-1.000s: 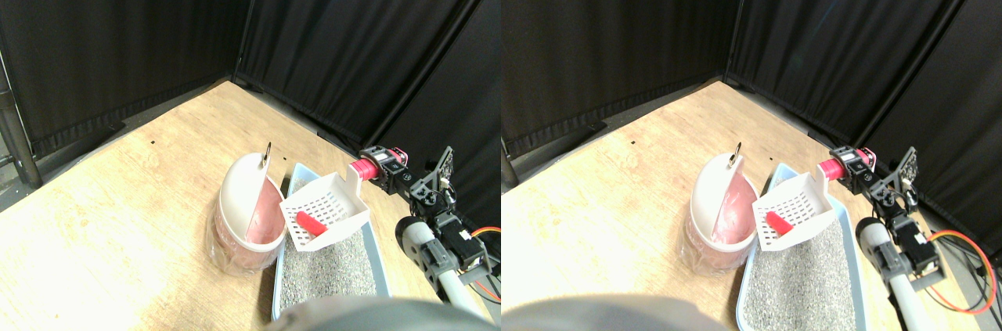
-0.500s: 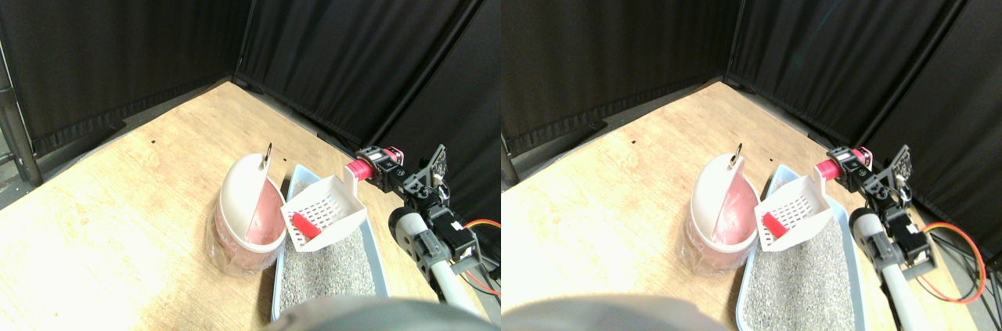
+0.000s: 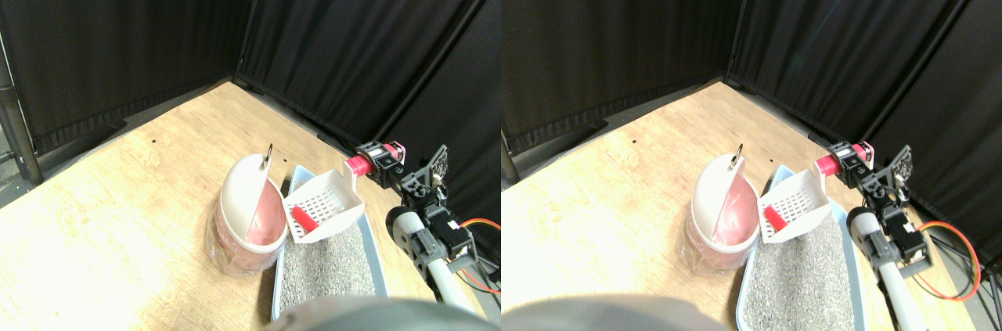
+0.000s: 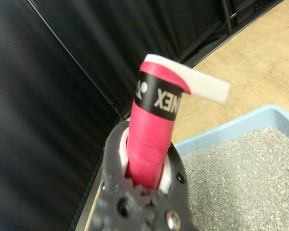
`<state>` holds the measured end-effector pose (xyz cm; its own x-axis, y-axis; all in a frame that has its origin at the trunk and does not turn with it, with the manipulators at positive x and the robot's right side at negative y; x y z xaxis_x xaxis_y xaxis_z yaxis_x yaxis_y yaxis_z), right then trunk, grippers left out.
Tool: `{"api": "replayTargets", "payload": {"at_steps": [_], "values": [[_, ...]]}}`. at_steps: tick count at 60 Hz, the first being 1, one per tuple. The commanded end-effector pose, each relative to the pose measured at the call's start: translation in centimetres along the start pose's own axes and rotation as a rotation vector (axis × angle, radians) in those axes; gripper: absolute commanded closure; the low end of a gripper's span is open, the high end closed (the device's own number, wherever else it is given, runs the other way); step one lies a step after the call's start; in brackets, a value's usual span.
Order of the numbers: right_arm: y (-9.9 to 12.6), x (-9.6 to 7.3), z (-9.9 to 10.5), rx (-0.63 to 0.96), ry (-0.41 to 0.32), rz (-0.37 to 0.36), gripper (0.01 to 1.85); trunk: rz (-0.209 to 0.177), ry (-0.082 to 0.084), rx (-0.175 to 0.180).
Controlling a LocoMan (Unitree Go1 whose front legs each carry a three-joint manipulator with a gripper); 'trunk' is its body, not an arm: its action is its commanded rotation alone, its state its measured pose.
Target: Scoop (unimanual)
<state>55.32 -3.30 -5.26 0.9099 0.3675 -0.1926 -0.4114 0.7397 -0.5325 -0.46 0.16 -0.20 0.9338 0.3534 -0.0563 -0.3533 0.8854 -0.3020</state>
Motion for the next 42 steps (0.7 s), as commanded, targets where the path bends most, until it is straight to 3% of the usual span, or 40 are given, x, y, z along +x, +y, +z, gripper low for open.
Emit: {"api": "replayTargets", "payload": {"at_steps": [1,16,26,42], "values": [[-0.2,0.1,1.7,0.001,-0.049,-0.012,1.81,0.015,0.012,0.001],[0.5,0.2,2.4,-0.002,-0.056,-0.002,1.81,0.02,0.015,-0.006],[1.0,0.4,2.9,-0.025,-0.097,0.041,1.79,0.02,0.019,-0.01],[2.0,0.0,2.9,0.002,-0.081,0.099,1.81,0.025,0.018,-0.011]]}}
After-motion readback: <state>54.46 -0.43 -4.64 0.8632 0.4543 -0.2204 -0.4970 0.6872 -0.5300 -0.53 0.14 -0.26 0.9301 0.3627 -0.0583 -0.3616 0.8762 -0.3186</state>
